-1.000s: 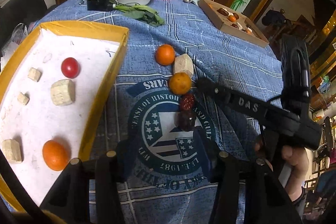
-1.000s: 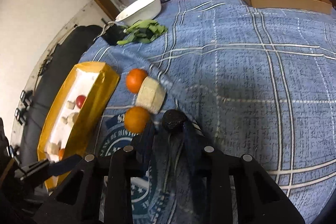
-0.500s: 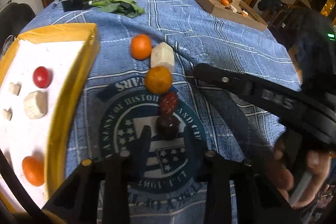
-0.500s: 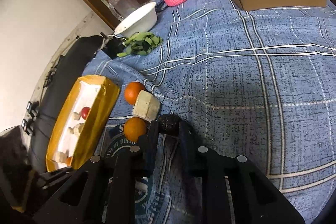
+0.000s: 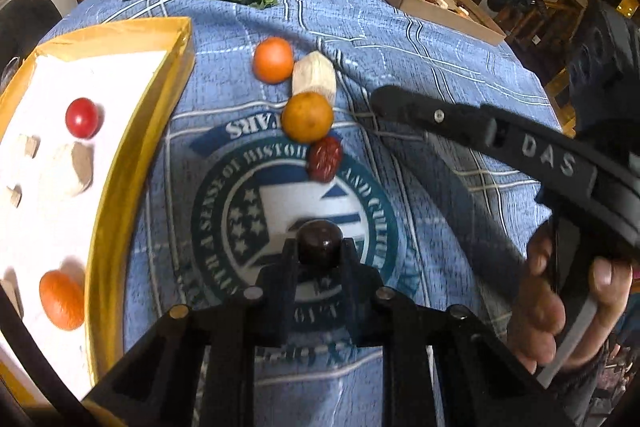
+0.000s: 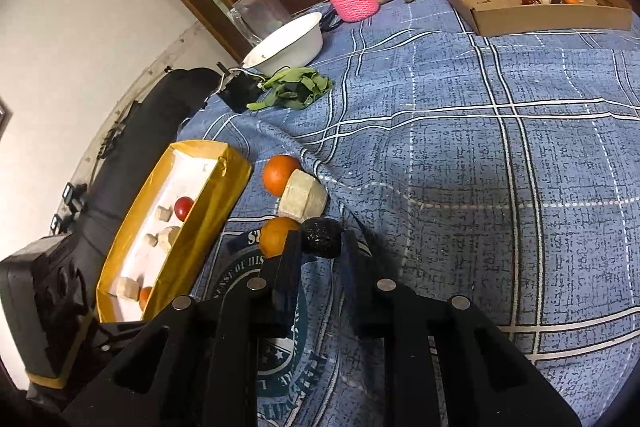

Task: Organize fruits
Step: 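Grasp a dark plum with the right tool while the left tool grasps another dark fruit, then carry both dark fruits over the tray and open both tools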

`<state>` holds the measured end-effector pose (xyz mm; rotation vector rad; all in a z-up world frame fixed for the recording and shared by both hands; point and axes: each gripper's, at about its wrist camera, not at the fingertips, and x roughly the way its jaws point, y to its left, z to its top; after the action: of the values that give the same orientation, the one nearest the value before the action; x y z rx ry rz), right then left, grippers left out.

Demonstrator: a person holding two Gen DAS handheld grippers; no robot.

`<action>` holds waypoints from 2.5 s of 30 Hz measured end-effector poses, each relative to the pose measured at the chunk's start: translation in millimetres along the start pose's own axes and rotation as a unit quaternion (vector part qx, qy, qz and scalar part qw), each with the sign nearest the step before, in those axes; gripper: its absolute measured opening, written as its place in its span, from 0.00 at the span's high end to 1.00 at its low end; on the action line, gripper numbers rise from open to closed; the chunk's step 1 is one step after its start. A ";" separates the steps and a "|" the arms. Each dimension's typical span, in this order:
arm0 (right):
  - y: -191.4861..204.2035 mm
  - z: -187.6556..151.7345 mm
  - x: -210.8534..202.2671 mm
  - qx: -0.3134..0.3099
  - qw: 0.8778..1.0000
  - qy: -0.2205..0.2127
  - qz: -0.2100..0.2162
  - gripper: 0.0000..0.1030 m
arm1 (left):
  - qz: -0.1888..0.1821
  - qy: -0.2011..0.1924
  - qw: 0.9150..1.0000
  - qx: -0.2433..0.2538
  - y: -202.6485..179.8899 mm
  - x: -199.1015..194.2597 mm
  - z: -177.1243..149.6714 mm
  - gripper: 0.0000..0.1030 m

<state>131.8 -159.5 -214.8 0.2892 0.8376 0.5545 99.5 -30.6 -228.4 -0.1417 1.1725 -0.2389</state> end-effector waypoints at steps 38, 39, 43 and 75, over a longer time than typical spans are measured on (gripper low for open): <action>110.0 -37.4 -30.3 -0.017 1.000 -0.008 0.013 0.82 | -0.032 -0.101 0.991 -0.083 72.3 -104.7 -16.5 0.78; 114.3 -37.9 -29.8 -0.020 1.000 -0.008 0.014 0.82 | -0.031 -0.104 0.990 -0.086 74.6 -106.8 -16.0 0.78; 124.2 -39.7 -29.3 -0.029 0.999 -0.007 0.017 0.82 | -0.031 -0.110 0.989 -0.091 80.3 -112.2 -15.7 0.78; 170.7 -73.8 -56.3 -0.059 0.998 -0.025 0.028 0.82 | -0.024 -0.164 0.977 -0.137 127.8 -174.8 -62.0 0.78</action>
<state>-14.6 -49.3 -150.2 0.2190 0.7465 0.6446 -7.6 138.9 -125.8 -0.4370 0.8691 -0.0899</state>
